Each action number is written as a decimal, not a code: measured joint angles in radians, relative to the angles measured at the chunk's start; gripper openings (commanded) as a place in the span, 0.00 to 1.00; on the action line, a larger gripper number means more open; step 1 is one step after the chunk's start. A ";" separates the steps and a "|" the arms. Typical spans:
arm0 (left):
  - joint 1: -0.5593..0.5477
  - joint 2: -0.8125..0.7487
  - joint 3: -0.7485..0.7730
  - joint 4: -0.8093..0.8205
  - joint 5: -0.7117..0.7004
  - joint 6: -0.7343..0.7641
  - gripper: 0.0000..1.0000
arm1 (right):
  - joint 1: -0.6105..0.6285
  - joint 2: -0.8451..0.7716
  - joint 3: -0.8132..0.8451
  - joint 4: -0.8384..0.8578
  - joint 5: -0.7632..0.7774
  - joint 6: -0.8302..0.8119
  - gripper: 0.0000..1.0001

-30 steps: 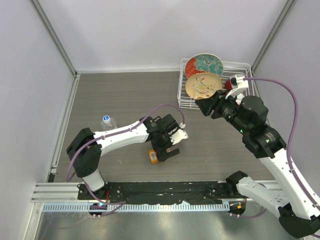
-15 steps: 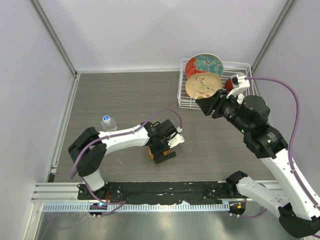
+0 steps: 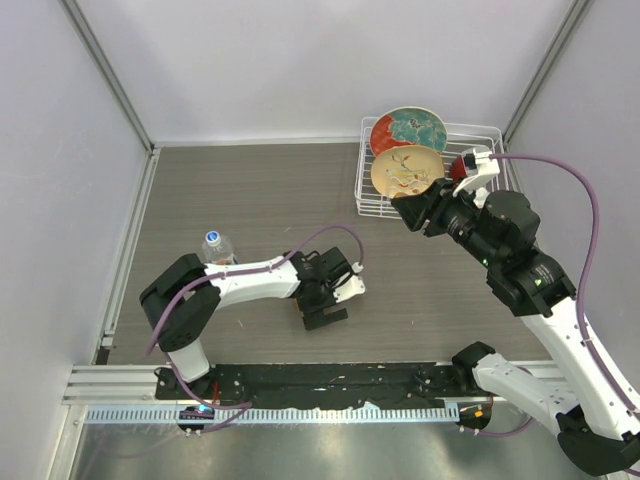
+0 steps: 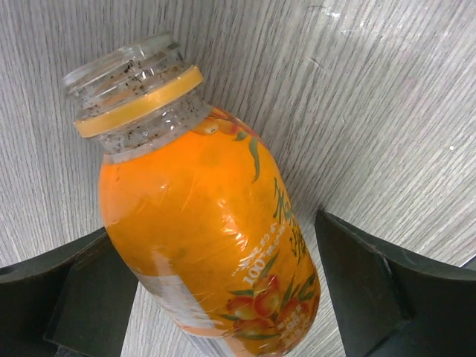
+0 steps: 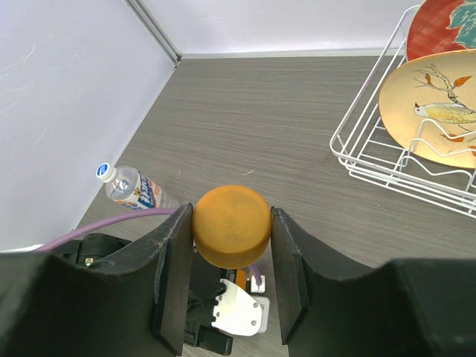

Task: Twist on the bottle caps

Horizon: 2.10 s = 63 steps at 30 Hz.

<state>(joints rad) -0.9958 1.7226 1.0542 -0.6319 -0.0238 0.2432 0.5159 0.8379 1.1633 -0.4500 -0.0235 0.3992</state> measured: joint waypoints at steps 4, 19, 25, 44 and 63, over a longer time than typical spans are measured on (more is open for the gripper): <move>-0.005 0.000 0.000 0.002 -0.006 0.008 0.93 | 0.000 0.000 0.000 0.000 0.000 0.000 0.23; -0.016 0.071 0.092 -0.093 -0.056 -0.010 1.00 | 0.000 0.027 0.006 -0.003 -0.029 -0.005 0.22; -0.016 0.088 0.118 -0.122 -0.087 -0.037 1.00 | 0.000 0.027 0.006 -0.004 -0.039 -0.011 0.22; 0.015 0.173 0.232 -0.204 -0.195 -0.161 0.98 | 0.000 0.026 0.006 -0.004 -0.053 -0.035 0.21; 0.011 0.148 0.183 -0.154 -0.166 -0.127 0.61 | 0.000 0.019 0.006 -0.012 -0.052 -0.039 0.20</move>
<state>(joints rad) -0.9852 1.8706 1.2377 -0.7856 -0.1902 0.1165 0.5159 0.8570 1.1690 -0.4622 -0.0753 0.3599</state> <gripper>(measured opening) 0.692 0.464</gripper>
